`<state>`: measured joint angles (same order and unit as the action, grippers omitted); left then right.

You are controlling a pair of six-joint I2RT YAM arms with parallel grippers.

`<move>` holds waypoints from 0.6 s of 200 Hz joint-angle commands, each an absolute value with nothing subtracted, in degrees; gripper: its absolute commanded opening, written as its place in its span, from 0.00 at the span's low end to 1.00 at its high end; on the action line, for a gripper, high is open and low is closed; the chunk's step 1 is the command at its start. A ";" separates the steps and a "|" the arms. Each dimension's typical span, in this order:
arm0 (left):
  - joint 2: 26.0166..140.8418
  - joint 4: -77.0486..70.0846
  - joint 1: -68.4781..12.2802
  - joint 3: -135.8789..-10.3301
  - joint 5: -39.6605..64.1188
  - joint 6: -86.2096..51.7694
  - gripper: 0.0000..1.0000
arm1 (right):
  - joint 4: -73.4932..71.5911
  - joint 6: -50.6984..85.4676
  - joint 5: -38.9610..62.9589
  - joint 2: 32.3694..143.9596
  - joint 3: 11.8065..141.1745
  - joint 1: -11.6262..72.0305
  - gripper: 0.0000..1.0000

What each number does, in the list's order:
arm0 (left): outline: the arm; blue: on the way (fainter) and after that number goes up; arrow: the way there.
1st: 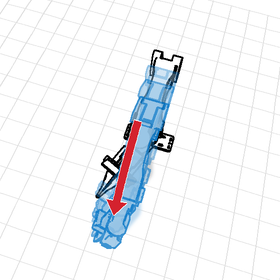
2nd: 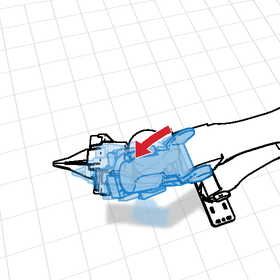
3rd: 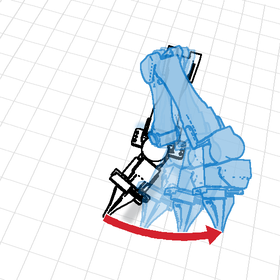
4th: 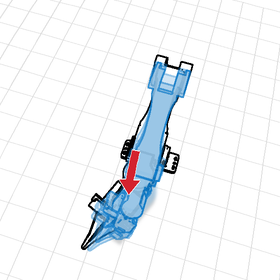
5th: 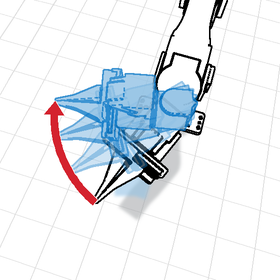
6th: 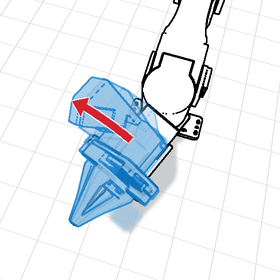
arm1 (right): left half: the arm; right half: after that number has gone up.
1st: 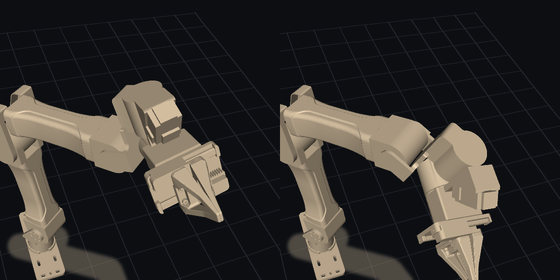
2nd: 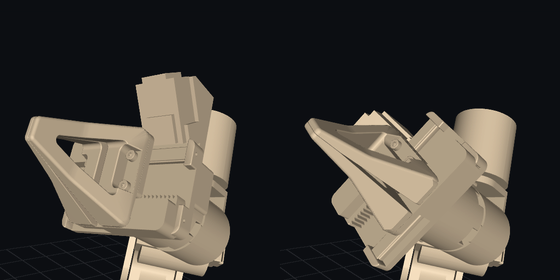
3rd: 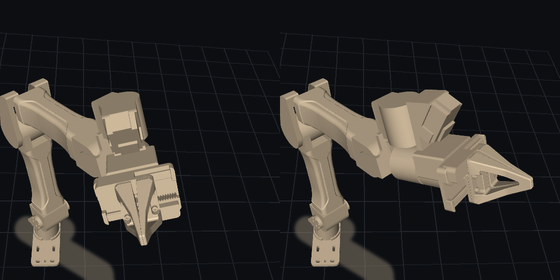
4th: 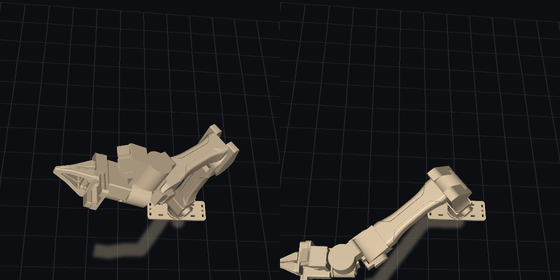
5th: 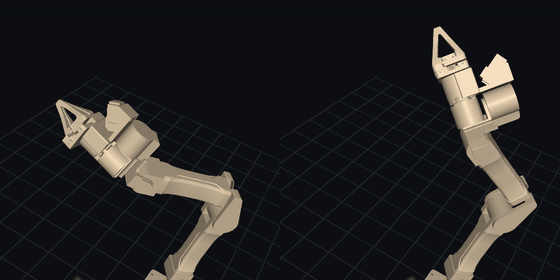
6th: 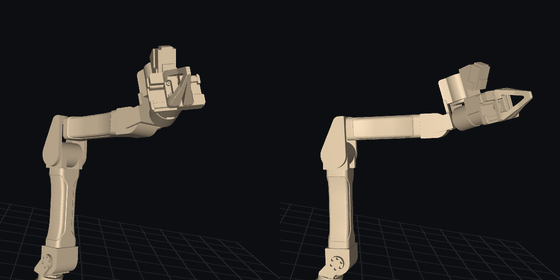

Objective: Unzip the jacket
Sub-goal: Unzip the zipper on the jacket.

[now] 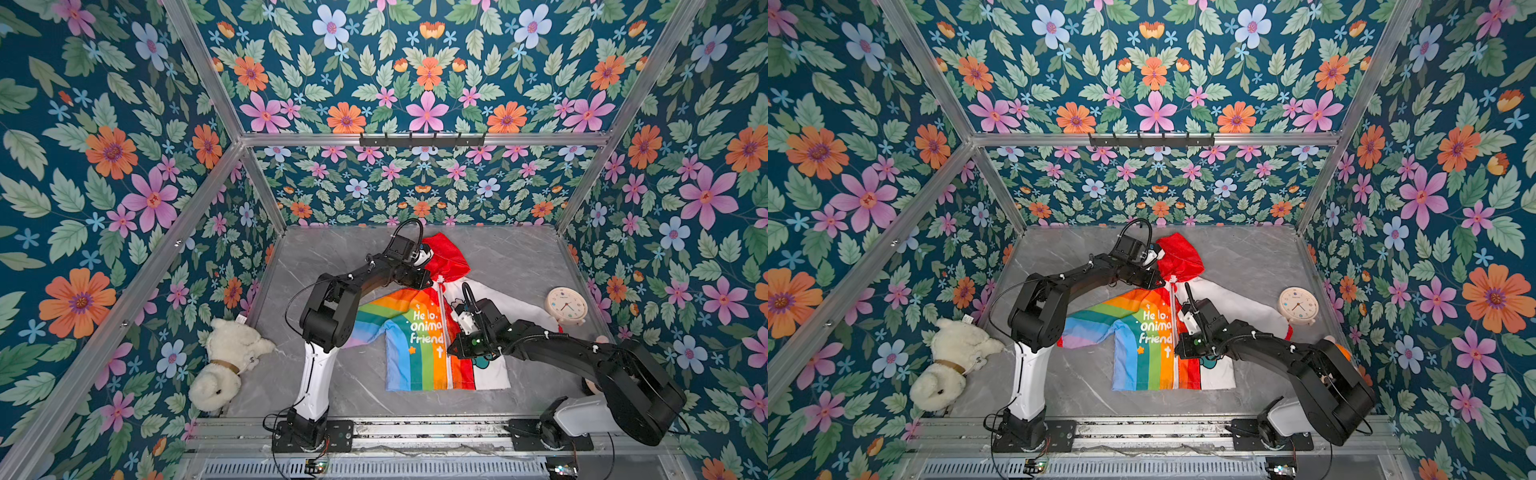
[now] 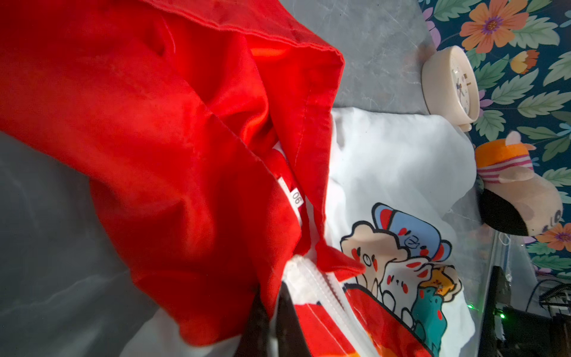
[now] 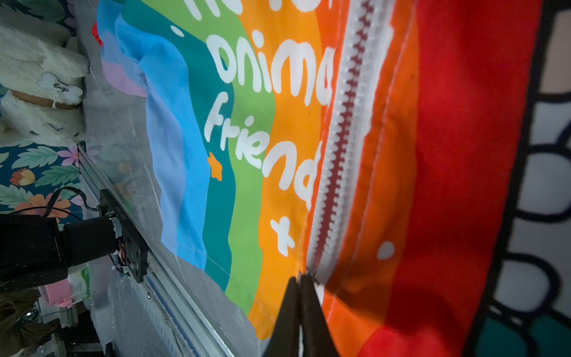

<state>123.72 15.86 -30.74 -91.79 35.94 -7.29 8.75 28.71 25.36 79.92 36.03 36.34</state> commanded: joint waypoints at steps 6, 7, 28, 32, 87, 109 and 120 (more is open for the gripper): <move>124.21 16.22 -30.59 -92.71 34.89 -6.77 0.00 | 9.73 29.00 26.56 78.62 35.10 36.65 0.00; 124.24 16.28 -30.59 -92.72 34.85 -6.77 0.00 | 9.74 29.00 26.55 78.55 35.04 36.60 0.00; 124.77 17.30 -30.59 -93.55 33.94 -6.94 0.00 | 9.60 29.20 26.79 77.69 34.15 36.71 0.00; 124.88 17.63 -30.59 -93.80 33.80 -6.96 0.00 | 9.57 29.25 26.87 77.62 33.96 36.82 0.00; 125.93 19.82 -30.60 -95.79 31.90 -6.14 0.00 | 9.25 29.40 27.68 76.77 32.39 38.33 0.00; 126.43 20.52 -30.60 -96.11 31.07 -5.86 0.00 | 9.22 29.44 28.04 76.28 31.78 39.14 0.00; 126.69 20.56 -30.59 -96.15 31.02 -5.78 0.00 | 9.27 29.54 28.04 75.99 31.57 39.52 0.00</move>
